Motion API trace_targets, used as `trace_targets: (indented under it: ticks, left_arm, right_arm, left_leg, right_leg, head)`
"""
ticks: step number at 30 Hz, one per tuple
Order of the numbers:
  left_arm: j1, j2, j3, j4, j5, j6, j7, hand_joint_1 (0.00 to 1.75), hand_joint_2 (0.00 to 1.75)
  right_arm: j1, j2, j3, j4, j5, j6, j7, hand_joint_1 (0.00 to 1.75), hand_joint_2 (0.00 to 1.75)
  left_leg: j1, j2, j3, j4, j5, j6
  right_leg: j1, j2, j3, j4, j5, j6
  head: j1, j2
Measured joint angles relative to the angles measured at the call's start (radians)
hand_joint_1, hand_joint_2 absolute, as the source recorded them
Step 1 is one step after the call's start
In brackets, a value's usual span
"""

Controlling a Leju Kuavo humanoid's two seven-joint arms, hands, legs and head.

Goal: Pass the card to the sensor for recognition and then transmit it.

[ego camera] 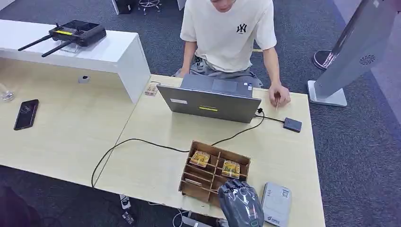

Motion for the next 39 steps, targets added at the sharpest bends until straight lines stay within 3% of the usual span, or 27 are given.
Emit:
trace_targets:
  ticks: [3, 4, 12, 16, 17, 18, 19, 20, 23, 29, 33, 37, 39]
  left_arm:
    - [0.0, 0.0, 0.0, 0.0, 0.0, 0.0, 0.0, 0.0, 0.0]
    - [0.0, 0.0, 0.0, 0.0, 0.0, 0.0, 0.0, 0.0, 0.0]
    - [0.0, 0.0, 0.0, 0.0, -0.003, 0.0, 0.002, 0.0, 0.0]
    - [0.0, 0.0, 0.0, 0.0, -0.003, 0.0, 0.003, 0.0, 0.0]
    - [0.0, 0.0, 0.0, 0.0, -0.003, 0.0, 0.003, 0.0, 0.0]
    - [0.0, 0.0, 0.0, 0.0, -0.003, 0.0, 0.003, 0.0, 0.0]
    - [0.0, 0.0, 0.0, 0.0, -0.003, 0.0, 0.003, 0.0, 0.0]
    - [0.0, 0.0, 0.0, 0.0, -0.004, 0.0, 0.003, 0.0, 0.0]
    - [0.0, 0.0, 0.0, 0.0, -0.005, 0.001, 0.003, 0.0, 0.0]
    - [0.0, 0.0, 0.0, 0.0, -0.005, 0.001, 0.003, 0.0, 0.0]
    - [0.0, 0.0, 0.0, 0.0, -0.005, 0.001, 0.003, 0.0, 0.0]
    - [0.0, 0.0, 0.0, 0.0, -0.005, 0.002, 0.003, 0.0, 0.0]
    - [0.0, 0.0, 0.0, 0.0, -0.005, 0.002, 0.003, 0.0, 0.0]
  right_arm:
    - [0.0, 0.005, -0.004, 0.006, 0.0, 0.002, 0.0, 1.01, 1.75]
    - [0.0, 0.007, -0.005, 0.007, 0.0, 0.002, 0.0, 0.89, 1.75]
    - [0.001, 0.013, -0.014, 0.013, 0.006, 0.003, 0.013, 0.87, 1.75]
    - [0.002, 0.015, -0.018, 0.013, 0.008, 0.005, 0.018, 0.93, 1.75]
    - [0.003, 0.015, -0.019, 0.013, 0.008, 0.006, 0.018, 1.03, 1.75]
    - [0.003, 0.015, -0.019, 0.013, 0.009, 0.007, 0.018, 1.03, 1.75]
    - [0.004, 0.016, -0.02, 0.013, 0.009, 0.01, 0.019, 1.19, 1.75]
    - [0.004, 0.016, -0.021, 0.013, 0.01, 0.013, 0.021, 1.12, 1.75]
    - [0.005, 0.016, -0.021, 0.014, 0.011, 0.019, 0.031, 1.19, 1.75]
    - [0.006, 0.018, -0.024, 0.02, 0.012, 0.023, 0.039, 0.8, 1.75]
    - [0.006, 0.018, -0.03, 0.026, 0.012, 0.026, 0.042, 0.8, 1.75]
    - [0.006, 0.022, -0.037, 0.029, 0.013, 0.03, 0.045, 0.65, 1.75]
    - [0.006, 0.024, -0.04, 0.032, 0.013, 0.03, 0.05, 0.7, 1.75]
  left_leg:
    - [0.0, 0.0, 0.0, 0.0, 0.0, 0.0]
    - [0.0, 0.0, 0.0, 0.0, 0.0, 0.0]
    - [0.0, 0.0, 0.0, 0.0, 0.0, 0.0]
    - [0.0, 0.0, 0.0, 0.0, 0.0, 0.0]
    - [0.0, 0.0, 0.0, 0.0, 0.0, 0.0]
    - [0.0, 0.0, 0.0, 0.0, 0.0, 0.0]
    - [0.0, 0.0, 0.0, 0.0, 0.0, 0.0]
    - [0.0, 0.0, 0.0, 0.0, 0.0, 0.0]
    - [0.0, 0.0, 0.0, 0.0, 0.0, 0.0]
    - [0.0, 0.0, 0.0, 0.0, 0.0, 0.0]
    - [0.0, 0.0, 0.0, 0.0, 0.0, 0.0]
    - [0.0, 0.0, 0.0, 0.0, 0.0, 0.0]
    - [0.0, 0.0, 0.0, 0.0, 0.0, 0.0]
  right_leg:
    - [0.0, 0.0, 0.0, 0.0, 0.0, 0.0]
    - [0.0, 0.0, 0.0, 0.0, 0.0, 0.0]
    - [0.0, 0.0, 0.0, 0.0, 0.0, 0.0]
    - [0.0, 0.0, 0.0, 0.0, 0.0, 0.0]
    - [0.0, 0.0, 0.0, 0.0, 0.0, 0.0]
    - [0.0, 0.0, 0.0, 0.0, 0.0, 0.0]
    - [0.0, 0.0, 0.0, 0.0, 0.0, 0.0]
    - [0.0, 0.0, 0.0, 0.0, 0.0, 0.0]
    - [0.0, 0.0, 0.0, 0.0, 0.0, 0.0]
    - [0.0, 0.0, 0.0, 0.0, 0.0, 0.0]
    - [0.0, 0.0, 0.0, 0.0, 0.0, 0.0]
    - [0.0, 0.0, 0.0, 0.0, 0.0, 0.0]
    - [0.0, 0.0, 0.0, 0.0, 0.0, 0.0]
  head:
    - [0.0, 0.0]
    - [0.0, 0.0]
    - [0.0, 0.0]
    - [0.0, 0.0]
    - [0.0, 0.0]
    - [0.0, 0.0]
    - [0.0, 0.0]
    - [0.0, 0.0]
    - [0.0, 0.0]
    - [0.0, 0.0]
    - [0.0, 0.0]
    - [0.0, 0.0]
    - [0.0, 0.0]
